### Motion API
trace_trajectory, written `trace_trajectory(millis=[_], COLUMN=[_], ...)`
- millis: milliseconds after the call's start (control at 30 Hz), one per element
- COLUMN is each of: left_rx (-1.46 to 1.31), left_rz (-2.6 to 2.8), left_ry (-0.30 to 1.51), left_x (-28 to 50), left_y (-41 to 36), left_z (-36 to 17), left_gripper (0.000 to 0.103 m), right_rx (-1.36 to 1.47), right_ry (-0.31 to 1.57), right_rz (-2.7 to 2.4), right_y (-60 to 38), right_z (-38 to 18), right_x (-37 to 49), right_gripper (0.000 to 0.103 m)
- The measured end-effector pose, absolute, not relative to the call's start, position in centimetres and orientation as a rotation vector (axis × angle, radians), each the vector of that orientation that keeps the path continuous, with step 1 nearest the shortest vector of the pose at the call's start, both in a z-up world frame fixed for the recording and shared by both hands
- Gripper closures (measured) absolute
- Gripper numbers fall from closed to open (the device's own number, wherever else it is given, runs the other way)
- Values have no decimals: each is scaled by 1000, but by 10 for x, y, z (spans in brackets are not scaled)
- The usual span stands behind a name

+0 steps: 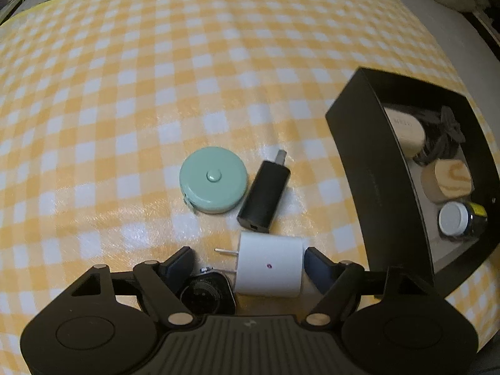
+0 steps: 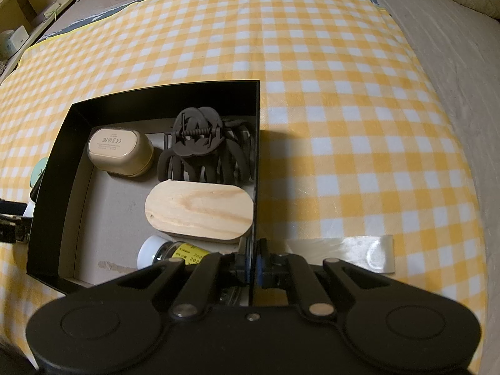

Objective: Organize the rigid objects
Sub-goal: 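Move the left tool to the white plug charger, grasp and lift it, then carry the charger into the box and release it beside the vial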

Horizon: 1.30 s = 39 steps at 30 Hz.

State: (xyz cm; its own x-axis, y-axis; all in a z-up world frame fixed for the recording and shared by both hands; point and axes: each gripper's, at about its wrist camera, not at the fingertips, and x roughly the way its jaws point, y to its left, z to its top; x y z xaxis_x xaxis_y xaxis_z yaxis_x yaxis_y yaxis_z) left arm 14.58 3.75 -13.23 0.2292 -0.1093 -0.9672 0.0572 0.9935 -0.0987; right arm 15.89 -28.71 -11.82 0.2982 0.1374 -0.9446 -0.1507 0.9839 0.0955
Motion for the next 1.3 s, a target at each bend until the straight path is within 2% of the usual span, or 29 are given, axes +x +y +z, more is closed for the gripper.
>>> trace_trajectory(millis=[33,100,300,500,733,1000,1300], left_rx=[-49,-54,16,102,271,517,572], left_rz=[-111,-131,-164,-243,-466,-657,-752], left_ry=[1330,1319,1297,1087,944,966,1087], left_x=[144,143,141,139,129,123,134], left_y=[40,41,28,7,-51,-124,-146], left_z=[-133,-132,-115,-67,-35,-59,-98], left_gripper=[31,44,45,45,45,45,45], right_rx=[-12,-11,-12,-12,-11,-11,-8], right_ry=[1254,1253,1253,1253,1254,1252,1255], right_rz=[191,191,192,191,191,193,195], right_y=[-287,-287,-287,-286,-285,-285,-283], right_z=[-118,-118,-118,-119,-118,-118,-119], right_x=[159,159,159,159,159,159,159], right_gripper=[98,98,98,98,98,98,98])
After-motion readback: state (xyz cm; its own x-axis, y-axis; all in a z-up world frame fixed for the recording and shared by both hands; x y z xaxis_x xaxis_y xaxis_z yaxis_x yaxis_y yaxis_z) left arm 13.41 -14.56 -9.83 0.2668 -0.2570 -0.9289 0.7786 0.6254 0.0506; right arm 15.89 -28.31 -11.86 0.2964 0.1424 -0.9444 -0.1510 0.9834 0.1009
